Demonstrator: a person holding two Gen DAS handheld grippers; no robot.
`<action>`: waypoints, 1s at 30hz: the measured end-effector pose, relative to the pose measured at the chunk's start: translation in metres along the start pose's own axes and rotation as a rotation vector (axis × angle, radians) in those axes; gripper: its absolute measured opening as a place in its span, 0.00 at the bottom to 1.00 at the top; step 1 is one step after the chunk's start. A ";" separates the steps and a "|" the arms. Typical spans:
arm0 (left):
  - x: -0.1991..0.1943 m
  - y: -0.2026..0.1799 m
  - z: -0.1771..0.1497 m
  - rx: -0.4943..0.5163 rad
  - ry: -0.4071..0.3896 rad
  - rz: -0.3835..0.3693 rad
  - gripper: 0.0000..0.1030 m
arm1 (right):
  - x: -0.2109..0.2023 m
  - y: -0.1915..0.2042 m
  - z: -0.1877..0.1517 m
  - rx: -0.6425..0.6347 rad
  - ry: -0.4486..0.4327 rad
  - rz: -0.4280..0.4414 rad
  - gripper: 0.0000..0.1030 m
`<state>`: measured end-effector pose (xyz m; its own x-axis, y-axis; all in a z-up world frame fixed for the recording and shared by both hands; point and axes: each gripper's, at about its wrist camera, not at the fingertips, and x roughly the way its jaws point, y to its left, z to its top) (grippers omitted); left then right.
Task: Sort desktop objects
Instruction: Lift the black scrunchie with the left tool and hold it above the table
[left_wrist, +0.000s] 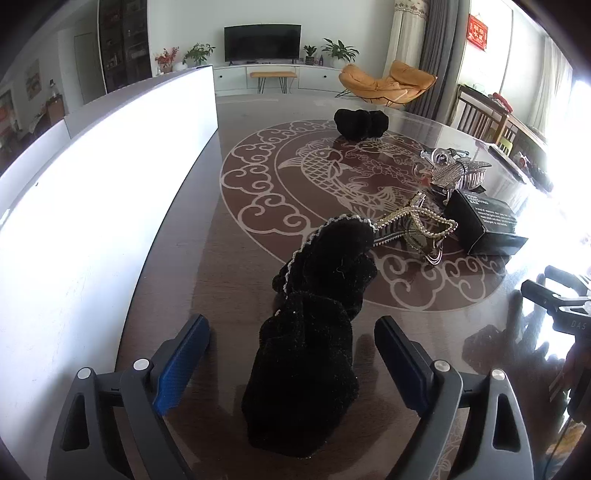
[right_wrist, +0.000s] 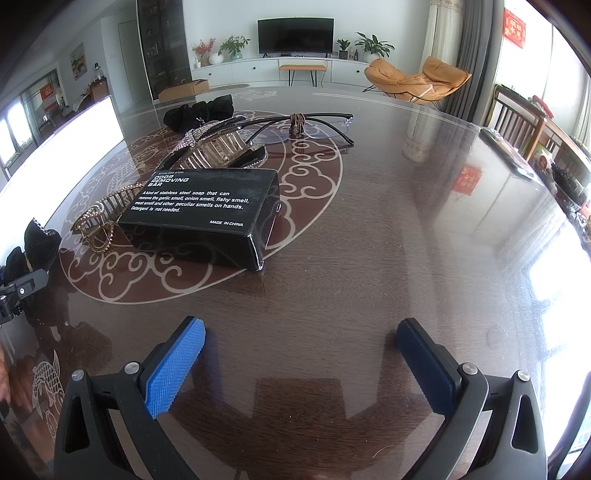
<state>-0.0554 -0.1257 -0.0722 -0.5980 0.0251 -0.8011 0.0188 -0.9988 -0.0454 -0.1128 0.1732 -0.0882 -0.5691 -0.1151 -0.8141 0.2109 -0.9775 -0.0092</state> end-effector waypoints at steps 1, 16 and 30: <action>0.001 -0.001 0.000 0.005 0.003 0.004 0.91 | 0.000 0.000 0.000 0.000 0.000 0.000 1.00; 0.007 -0.009 0.002 0.053 0.035 0.020 1.00 | 0.000 0.000 0.000 0.000 0.000 0.000 1.00; 0.007 -0.009 0.001 0.053 0.035 0.022 1.00 | 0.000 0.000 0.000 0.000 0.000 0.000 1.00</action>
<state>-0.0610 -0.1168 -0.0770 -0.5693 0.0040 -0.8222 -0.0118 -0.9999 0.0033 -0.1130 0.1731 -0.0883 -0.5693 -0.1152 -0.8140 0.2110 -0.9774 -0.0092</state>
